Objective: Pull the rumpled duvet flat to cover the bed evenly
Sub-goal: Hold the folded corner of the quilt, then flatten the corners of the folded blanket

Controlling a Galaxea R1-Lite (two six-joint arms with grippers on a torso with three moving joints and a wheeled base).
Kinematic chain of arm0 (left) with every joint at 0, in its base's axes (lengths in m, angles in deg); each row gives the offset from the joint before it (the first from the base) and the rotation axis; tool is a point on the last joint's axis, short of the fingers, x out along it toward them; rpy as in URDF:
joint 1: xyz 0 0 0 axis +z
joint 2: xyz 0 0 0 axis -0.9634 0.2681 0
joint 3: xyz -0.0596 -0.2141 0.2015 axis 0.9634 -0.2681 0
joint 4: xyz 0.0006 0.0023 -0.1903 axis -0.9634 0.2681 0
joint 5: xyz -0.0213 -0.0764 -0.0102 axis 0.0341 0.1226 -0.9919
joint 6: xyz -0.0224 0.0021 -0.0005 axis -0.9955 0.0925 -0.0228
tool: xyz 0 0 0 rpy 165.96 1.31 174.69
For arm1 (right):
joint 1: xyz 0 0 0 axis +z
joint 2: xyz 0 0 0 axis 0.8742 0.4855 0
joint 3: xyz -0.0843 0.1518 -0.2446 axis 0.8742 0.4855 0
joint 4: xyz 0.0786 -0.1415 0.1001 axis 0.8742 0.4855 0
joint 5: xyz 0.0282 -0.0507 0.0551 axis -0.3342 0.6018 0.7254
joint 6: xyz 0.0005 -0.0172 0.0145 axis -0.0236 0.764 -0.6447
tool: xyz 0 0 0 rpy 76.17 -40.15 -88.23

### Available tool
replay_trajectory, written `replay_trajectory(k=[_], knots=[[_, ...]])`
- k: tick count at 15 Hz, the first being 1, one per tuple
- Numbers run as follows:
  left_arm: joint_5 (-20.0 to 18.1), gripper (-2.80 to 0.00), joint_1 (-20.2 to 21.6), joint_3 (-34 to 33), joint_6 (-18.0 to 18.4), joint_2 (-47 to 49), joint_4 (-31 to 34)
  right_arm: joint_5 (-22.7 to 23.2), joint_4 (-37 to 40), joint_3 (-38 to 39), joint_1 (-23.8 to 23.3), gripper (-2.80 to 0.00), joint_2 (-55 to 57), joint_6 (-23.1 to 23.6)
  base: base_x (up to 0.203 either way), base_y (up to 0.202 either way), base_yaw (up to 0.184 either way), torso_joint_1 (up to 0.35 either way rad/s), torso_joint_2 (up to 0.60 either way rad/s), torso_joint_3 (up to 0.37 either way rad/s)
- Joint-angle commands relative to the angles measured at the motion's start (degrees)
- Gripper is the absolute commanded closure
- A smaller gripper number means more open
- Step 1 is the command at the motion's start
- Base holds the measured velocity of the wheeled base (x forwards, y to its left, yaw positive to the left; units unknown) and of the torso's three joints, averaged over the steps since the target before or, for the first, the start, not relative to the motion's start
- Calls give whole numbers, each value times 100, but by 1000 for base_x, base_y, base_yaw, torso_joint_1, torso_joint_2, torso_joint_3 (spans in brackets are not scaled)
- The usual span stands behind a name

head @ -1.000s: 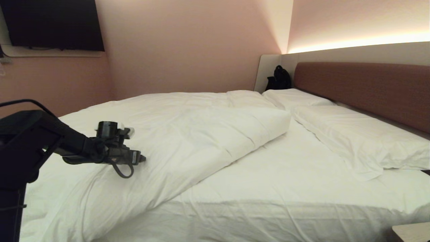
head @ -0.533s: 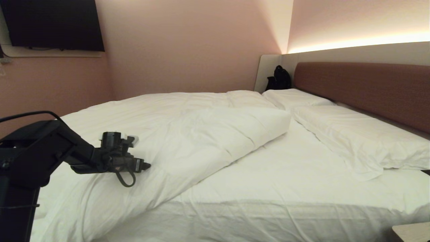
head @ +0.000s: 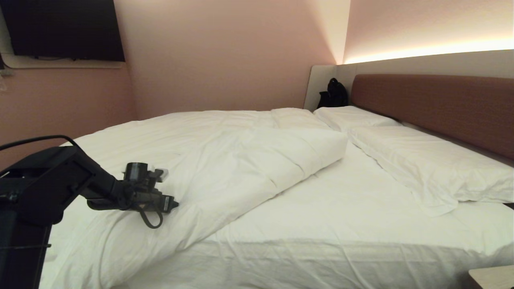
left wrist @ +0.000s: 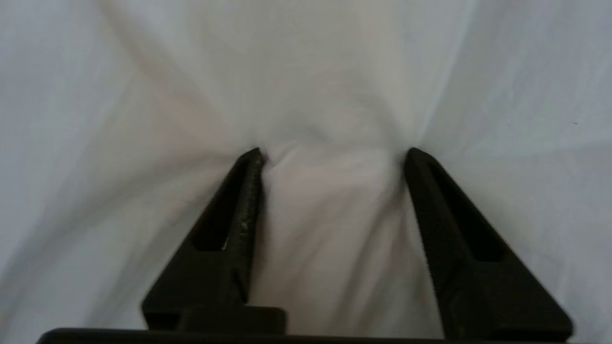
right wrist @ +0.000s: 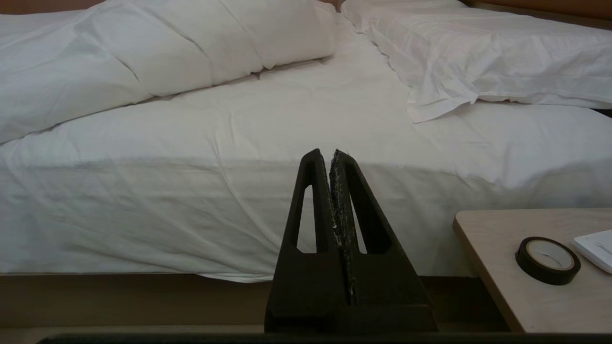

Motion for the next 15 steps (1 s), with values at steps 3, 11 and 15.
replay_trajectory(k=[3, 11, 15], knots=[[2, 0, -37, 9, -3, -67, 18, 3, 0, 1, 0, 0, 7, 2, 0, 0, 0, 0, 0, 0], [-715, 0, -512, -167, -655, -1091, 979, 3, 0, 1, 0, 0, 7, 2, 0, 0, 0, 0, 0, 0], [-1119, 0, -882, -442, -1107, -1769, 1504, 3, 0, 1, 0, 0, 7, 2, 0, 0, 0, 0, 0, 0]])
